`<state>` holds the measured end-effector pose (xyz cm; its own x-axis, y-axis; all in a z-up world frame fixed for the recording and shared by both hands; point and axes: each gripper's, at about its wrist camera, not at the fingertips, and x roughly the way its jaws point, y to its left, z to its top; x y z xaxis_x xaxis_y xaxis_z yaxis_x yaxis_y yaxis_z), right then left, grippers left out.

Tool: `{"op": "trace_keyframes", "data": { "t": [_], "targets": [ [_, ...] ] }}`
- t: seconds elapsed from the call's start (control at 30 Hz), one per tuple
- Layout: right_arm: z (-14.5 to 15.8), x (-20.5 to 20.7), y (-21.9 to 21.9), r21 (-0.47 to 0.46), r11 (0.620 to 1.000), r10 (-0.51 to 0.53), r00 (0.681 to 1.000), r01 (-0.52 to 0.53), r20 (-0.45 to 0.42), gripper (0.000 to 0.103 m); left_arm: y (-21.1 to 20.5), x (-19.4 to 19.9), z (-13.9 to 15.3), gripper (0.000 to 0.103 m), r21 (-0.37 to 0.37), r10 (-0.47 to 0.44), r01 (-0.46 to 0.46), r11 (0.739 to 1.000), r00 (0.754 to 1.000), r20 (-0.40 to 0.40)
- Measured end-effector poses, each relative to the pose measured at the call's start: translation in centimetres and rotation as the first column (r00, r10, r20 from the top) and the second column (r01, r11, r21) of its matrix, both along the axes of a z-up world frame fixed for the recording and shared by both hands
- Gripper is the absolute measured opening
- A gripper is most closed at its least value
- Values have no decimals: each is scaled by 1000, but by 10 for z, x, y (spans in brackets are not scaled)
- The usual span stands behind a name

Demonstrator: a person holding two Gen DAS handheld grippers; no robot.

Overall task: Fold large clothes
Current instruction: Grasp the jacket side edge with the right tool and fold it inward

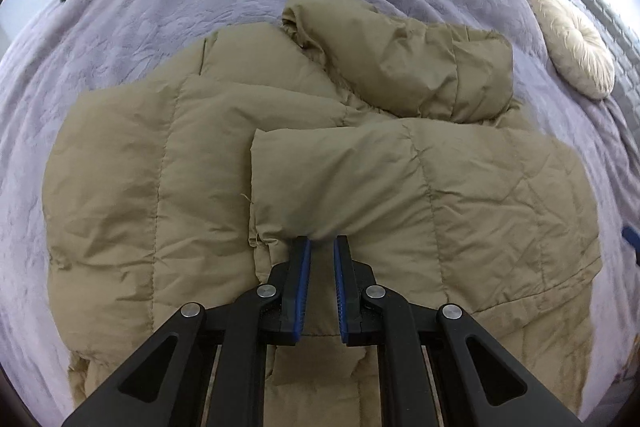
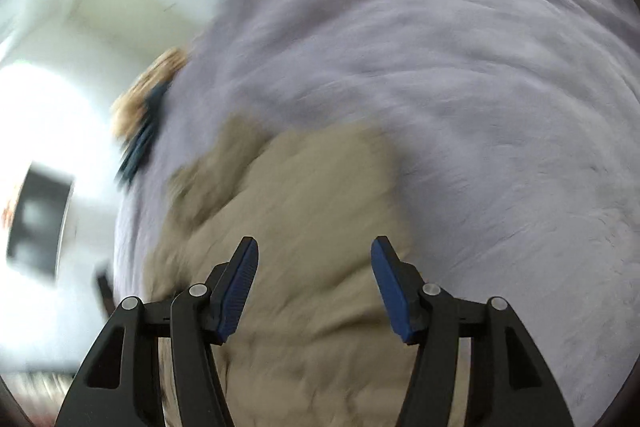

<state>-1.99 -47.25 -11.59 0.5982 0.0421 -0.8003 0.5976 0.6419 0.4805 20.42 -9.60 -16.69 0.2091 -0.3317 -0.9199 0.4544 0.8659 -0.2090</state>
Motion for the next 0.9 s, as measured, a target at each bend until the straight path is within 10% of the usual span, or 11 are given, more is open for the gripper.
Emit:
{"op": "trace_keyframes", "data": {
  "t": [0.13, 0.23, 0.5, 0.9],
  "targets": [
    [-54, 16, -49, 159, 978, -126, 991, 132, -47, 60, 1, 1, -2, 13, 1, 12, -12, 1000, 1000, -3],
    [-63, 38, -46, 106, 992, -63, 996, 69, -57, 22, 0, 2, -3, 13, 1, 6, -6, 1000, 1000, -1],
    [-85, 59, -38, -75, 997, -25, 980, 10, -197, 20, -8, 5, -15, 13, -21, 10, -10, 1000, 1000, 2],
    [-20, 7, 29, -334, 939, -3, 966, -86, -258, 21, 8, -1, 0, 13, -18, 11, -11, 1000, 1000, 19]
  ]
}}
